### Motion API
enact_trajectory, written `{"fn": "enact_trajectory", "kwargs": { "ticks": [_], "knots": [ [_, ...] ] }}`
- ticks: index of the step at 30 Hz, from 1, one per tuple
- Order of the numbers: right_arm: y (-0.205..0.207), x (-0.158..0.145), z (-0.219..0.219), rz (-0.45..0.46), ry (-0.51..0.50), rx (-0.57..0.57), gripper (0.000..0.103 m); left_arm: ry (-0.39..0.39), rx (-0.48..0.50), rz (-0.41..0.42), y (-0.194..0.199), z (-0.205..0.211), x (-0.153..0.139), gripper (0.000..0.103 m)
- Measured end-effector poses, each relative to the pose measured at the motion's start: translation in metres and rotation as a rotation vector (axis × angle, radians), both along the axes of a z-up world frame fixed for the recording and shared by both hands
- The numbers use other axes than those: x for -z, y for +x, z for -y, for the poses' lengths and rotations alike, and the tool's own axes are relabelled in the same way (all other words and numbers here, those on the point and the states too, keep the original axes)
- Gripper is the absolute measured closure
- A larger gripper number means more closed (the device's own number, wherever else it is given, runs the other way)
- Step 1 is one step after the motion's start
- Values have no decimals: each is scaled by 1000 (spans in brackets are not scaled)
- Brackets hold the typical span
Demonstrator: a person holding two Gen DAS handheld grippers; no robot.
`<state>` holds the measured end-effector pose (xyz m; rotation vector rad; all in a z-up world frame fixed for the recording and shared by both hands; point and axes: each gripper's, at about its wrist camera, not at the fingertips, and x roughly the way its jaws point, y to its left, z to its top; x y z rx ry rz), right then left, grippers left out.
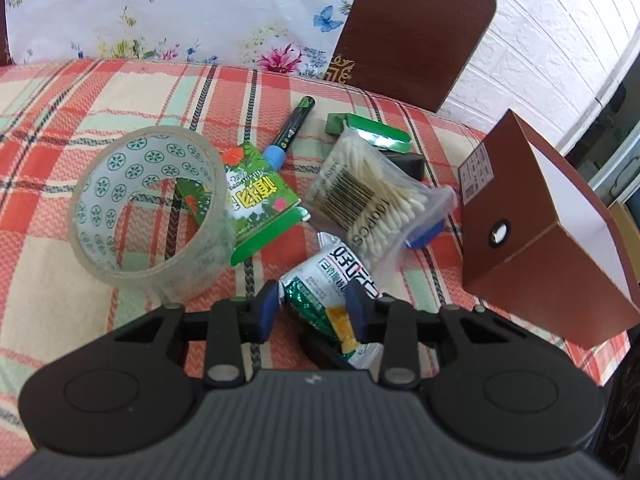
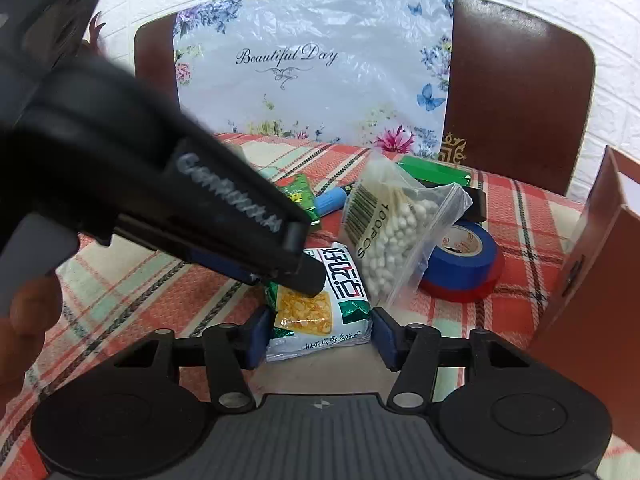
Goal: Organize objects
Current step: 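Lower the held white-green snack packet into the white box and release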
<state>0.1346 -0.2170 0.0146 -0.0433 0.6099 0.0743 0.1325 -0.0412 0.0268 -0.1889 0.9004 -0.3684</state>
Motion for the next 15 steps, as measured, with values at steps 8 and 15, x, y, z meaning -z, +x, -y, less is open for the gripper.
{"fn": "enact_trajectory", "kwargs": {
  "ticks": [8,15],
  "knots": [
    [-36,-16,-3,61,64,46,54,19,20,70,-34,7,-33,77],
    [-85,-59,14,242,14,141,54,40,142,242,-50,64,-90,77]
  ]
}}
